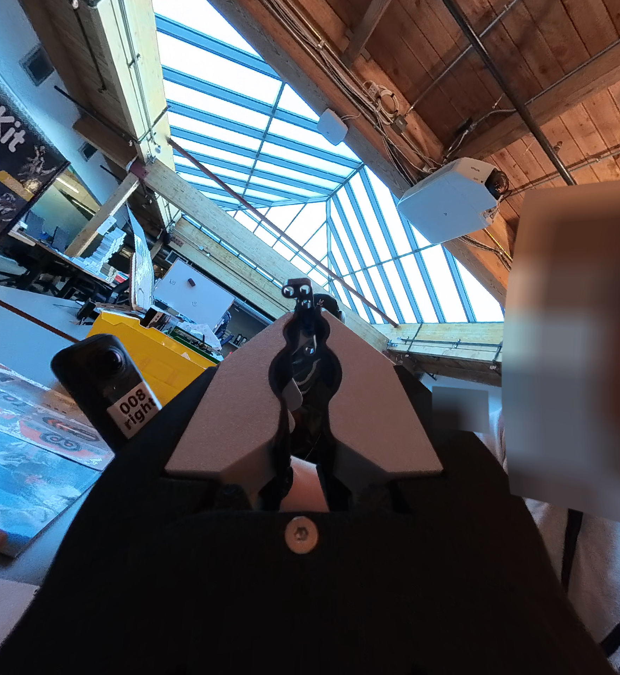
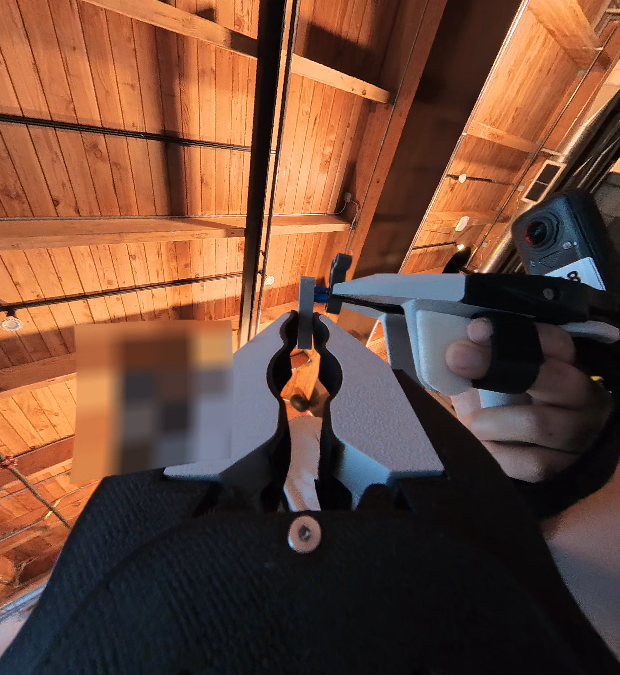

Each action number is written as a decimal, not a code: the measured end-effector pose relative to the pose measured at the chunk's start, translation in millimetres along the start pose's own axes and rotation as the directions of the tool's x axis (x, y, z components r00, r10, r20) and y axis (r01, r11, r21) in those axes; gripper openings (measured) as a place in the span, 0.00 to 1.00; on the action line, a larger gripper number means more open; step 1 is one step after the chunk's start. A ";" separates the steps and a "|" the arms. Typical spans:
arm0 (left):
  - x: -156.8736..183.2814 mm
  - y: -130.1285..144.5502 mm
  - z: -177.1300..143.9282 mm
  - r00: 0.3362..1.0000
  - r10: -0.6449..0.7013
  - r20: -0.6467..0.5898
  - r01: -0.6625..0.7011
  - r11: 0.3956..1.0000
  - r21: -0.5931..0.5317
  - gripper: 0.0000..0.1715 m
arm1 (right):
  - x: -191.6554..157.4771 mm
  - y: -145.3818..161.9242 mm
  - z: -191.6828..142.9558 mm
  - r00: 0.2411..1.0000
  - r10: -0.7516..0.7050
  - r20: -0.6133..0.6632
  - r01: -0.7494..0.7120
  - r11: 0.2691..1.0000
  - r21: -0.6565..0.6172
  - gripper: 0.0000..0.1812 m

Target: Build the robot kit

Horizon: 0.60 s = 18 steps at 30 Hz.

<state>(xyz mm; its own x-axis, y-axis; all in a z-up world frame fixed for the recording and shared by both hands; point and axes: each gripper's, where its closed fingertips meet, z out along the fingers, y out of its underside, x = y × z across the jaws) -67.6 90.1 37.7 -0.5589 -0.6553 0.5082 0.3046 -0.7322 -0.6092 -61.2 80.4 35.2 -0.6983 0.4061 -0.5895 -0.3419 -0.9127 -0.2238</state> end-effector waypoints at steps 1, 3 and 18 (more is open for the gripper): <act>0.2 0.0 -0.1 1.000 -0.002 -0.001 0.002 1.000 0.003 0.02 | 0.1 1.4 0.7 1.000 0.009 0.006 -0.009 1.000 -0.005 0.03; 1.6 -1.7 -0.9 1.000 -0.011 -0.014 0.011 1.000 0.016 0.02 | 1.1 1.6 1.4 1.000 0.014 0.007 -0.014 1.000 -0.002 0.03; -6.7 -7.3 -4.1 0.999 -0.040 0.026 0.039 0.998 0.053 0.02 | 6.5 -3.3 0.1 0.999 0.010 0.049 -0.013 0.998 0.062 0.03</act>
<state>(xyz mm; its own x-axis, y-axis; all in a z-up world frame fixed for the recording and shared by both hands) -69.2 100.7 36.2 -0.5500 -0.6302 0.5480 0.3236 -0.7657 -0.5558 -64.7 86.0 32.2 -0.7315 0.3984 -0.5534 -0.3708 -0.9135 -0.1675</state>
